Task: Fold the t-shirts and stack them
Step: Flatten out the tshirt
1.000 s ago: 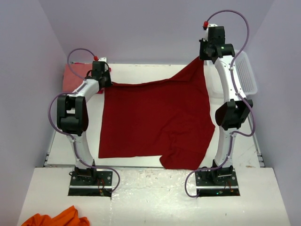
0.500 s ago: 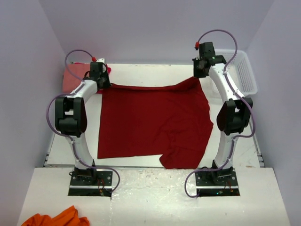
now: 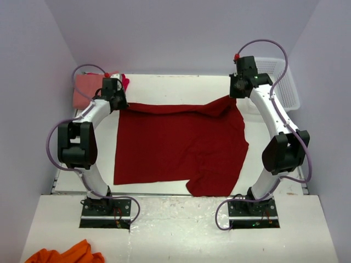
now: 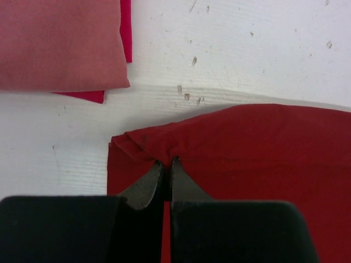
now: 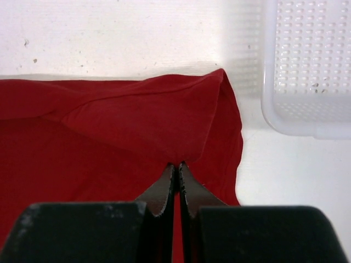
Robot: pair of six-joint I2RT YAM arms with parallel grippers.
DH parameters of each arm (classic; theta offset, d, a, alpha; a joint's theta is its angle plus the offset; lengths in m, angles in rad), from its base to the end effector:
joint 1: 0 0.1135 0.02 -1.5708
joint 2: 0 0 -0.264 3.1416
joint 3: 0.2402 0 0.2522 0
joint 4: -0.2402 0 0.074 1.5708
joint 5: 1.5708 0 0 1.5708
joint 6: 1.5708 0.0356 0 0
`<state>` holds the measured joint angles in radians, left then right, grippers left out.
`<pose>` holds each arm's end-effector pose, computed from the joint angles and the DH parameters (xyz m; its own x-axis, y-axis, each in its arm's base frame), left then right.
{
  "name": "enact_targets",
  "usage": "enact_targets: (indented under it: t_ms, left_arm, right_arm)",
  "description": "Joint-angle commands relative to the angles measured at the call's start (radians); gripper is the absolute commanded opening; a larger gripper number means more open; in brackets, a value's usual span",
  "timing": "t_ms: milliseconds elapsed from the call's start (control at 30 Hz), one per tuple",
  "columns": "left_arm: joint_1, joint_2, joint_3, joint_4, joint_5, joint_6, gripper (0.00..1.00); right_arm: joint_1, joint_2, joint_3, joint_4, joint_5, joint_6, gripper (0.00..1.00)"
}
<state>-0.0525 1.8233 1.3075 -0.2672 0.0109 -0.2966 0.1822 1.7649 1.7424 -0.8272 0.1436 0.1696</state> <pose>0.4057 -0.0217 0.2232 -0.6913 -0.2563 -0.6756 -0.1483 0.9654 -0.2145 0.3838 0.0655 0.3450 -0.7426 0.0330 -0.6689 0.0395 0.9992 0.0055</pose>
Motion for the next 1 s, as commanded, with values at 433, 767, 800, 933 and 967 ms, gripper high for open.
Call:
enact_targets:
  t_ms: [433, 767, 800, 933, 967]
  left_arm:
    - [0.000, -0.111, -0.097, -0.064, -0.074, -0.007, 0.00]
    - [-0.017, -0.134, -0.149, -0.083, -0.094, -0.012, 0.00]
    - [-0.018, -0.136, -0.151, -0.084, -0.097, -0.012, 0.00]
    - [-0.027, -0.131, -0.162, -0.087, -0.117, -0.018, 0.00]
    - [-0.032, -0.130, -0.165, -0.089, -0.123, -0.022, 0.00]
  right_arm:
    - [0.030, -0.146, -0.195, -0.043, 0.083, 0.087, 0.00]
    - [0.031, -0.212, -0.290, -0.044, 0.108, 0.117, 0.00]
    - [0.031, -0.211, -0.293, -0.047, 0.113, 0.120, 0.00]
    - [0.036, -0.203, -0.320, -0.052, 0.119, 0.126, 0.00]
    - [0.034, -0.203, -0.325, -0.052, 0.119, 0.130, 0.00]
